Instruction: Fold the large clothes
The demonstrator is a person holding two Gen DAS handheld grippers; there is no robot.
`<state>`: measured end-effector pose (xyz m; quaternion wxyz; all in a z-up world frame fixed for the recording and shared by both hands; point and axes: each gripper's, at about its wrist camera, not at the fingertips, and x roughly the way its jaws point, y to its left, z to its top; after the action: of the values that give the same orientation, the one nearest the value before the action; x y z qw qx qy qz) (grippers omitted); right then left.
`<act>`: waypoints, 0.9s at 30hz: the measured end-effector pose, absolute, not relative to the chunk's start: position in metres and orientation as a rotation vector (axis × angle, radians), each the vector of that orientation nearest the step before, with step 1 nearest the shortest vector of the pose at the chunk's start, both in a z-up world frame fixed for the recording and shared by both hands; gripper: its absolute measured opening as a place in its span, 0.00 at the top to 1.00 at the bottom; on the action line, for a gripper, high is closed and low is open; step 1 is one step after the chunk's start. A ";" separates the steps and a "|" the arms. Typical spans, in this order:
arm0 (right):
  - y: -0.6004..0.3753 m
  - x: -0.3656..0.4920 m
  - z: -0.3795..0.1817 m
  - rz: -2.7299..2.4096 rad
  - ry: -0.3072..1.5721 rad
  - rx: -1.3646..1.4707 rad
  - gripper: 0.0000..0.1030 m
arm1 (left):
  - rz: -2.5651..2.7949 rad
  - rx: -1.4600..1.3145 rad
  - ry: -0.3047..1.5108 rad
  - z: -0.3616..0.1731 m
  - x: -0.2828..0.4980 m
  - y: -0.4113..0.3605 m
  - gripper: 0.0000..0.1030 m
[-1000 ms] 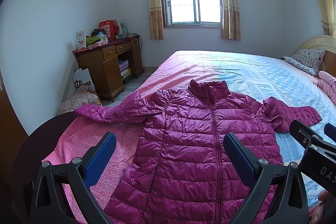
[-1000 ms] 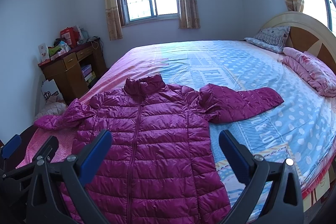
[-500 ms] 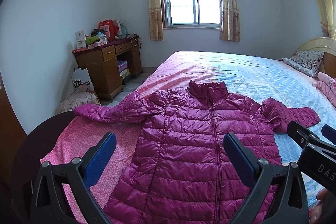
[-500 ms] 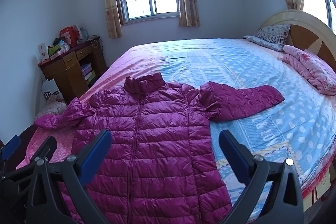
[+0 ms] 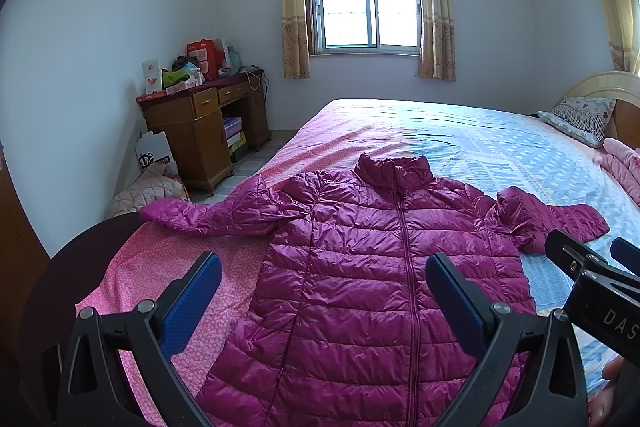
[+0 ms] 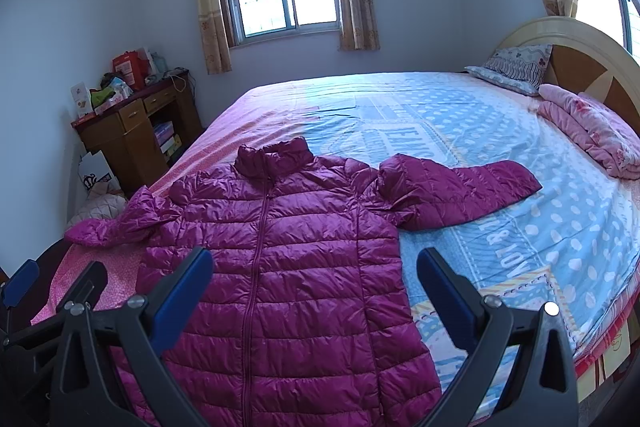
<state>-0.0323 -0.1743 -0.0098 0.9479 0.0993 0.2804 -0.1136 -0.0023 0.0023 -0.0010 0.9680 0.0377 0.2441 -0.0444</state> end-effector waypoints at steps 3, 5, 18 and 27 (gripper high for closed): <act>-0.174 -0.032 -0.010 -0.231 0.572 0.202 0.00 | -0.090 0.075 0.494 -0.001 -0.003 0.003 0.01; -0.174 -0.032 -0.010 -0.230 0.572 0.202 0.00 | -0.090 0.075 0.494 -0.001 -0.003 0.003 0.01; -0.176 -0.032 -0.013 -0.232 0.575 0.202 0.00 | -0.092 0.080 0.500 -0.012 0.000 0.002 0.01; -0.192 -0.013 -0.025 -0.276 0.598 0.188 0.00 | -0.076 0.111 0.483 -0.028 0.027 -0.005 0.01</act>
<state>-0.0125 -0.1920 -0.0248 0.9420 0.0923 0.2930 -0.1355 0.0266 -0.0051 -0.0277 0.9688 0.0547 0.2388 -0.0374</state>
